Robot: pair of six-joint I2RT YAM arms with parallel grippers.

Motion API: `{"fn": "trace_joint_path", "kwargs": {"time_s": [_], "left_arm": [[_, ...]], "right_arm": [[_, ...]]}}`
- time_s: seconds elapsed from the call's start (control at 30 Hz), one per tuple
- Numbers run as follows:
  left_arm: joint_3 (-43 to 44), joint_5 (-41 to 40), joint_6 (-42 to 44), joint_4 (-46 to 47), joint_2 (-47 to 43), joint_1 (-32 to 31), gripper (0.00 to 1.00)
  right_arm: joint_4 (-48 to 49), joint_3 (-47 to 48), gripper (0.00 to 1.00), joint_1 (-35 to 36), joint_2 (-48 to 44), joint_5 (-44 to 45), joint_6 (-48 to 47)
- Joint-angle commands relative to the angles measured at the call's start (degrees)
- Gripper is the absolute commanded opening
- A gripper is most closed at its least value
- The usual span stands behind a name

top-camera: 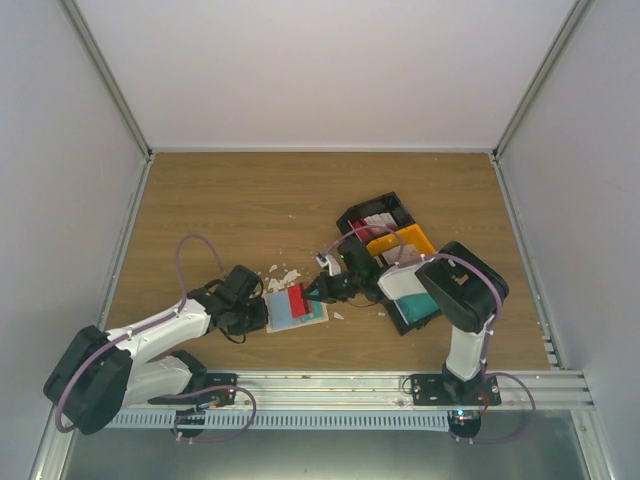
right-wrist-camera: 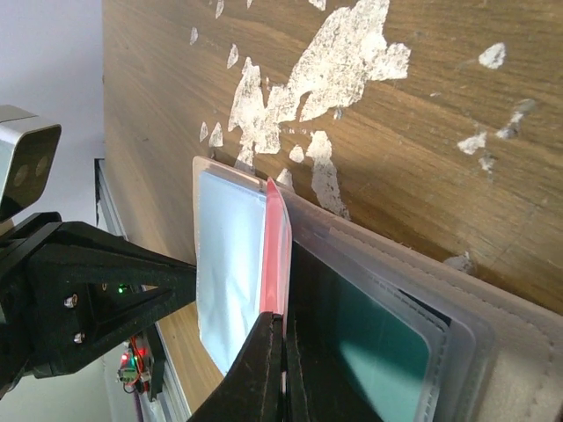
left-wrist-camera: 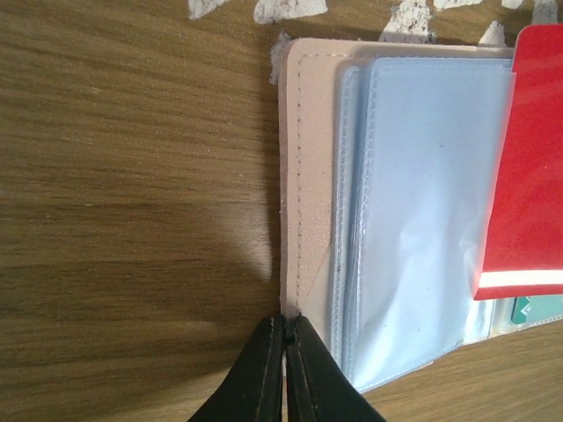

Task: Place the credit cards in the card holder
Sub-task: Insert the credit card into the card holder.

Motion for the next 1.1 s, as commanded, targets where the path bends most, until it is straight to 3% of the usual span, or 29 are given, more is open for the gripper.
{"fn": "trace_joint_path", "kwargs": {"time_s": [0.0, 0.33, 0.67, 1.07], "left_arm": [[-2.4, -0.4, 0.2, -1.2, 1.2, -0.6, 0.06], [-2.5, 0.0, 0.4, -0.8, 1.8, -0.6, 0.05], [-3.0, 1.4, 0.6, 1.0, 2.6, -0.6, 0.05], [-3.2, 1.8, 0.8, 1.5, 3.2, -0.6, 0.05]], "right_arm": [[-5.1, -0.5, 0.0, -1.1, -1.3, 3.3, -0.9], [-1.1, -3.6, 0.0, -1.8, -3.2, 4.5, 2.1], [9.3, -6.0, 0.0, 0.0, 1.1, -3.6, 10.9], [12.5, -6.6, 0.0, 2.2, 3.4, -1.7, 14.3]]}}
